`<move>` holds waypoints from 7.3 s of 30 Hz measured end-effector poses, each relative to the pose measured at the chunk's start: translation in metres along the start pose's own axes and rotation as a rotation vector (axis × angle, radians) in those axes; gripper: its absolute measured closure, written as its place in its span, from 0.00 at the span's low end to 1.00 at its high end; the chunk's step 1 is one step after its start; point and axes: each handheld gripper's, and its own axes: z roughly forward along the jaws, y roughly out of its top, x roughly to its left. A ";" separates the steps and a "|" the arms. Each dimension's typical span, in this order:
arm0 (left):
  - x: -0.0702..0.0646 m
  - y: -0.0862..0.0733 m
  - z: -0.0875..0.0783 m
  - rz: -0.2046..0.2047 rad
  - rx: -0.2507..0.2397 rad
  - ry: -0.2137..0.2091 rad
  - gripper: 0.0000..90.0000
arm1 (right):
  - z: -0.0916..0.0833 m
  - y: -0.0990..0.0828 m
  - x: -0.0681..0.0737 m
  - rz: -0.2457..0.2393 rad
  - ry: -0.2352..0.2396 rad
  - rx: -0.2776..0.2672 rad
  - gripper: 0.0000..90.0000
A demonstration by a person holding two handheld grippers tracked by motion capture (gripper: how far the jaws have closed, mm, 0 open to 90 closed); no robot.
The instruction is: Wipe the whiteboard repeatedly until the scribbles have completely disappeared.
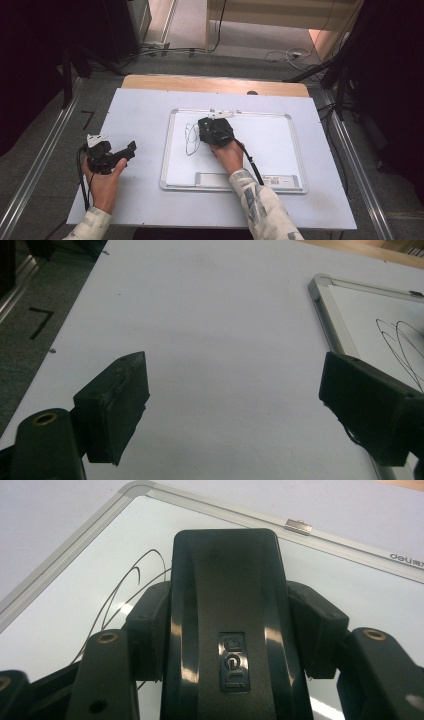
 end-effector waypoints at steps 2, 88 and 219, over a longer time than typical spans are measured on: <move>0.000 0.000 0.000 -0.002 0.000 -0.001 0.14 | 0.003 -0.001 0.001 0.000 -0.003 0.006 0.42; 0.002 -0.001 -0.002 -0.003 0.000 -0.009 0.14 | 0.038 0.018 0.052 -0.084 0.023 0.025 0.42; -0.001 -0.003 0.003 0.003 0.017 -0.003 0.14 | 0.022 0.005 0.011 -0.068 -0.018 0.020 0.42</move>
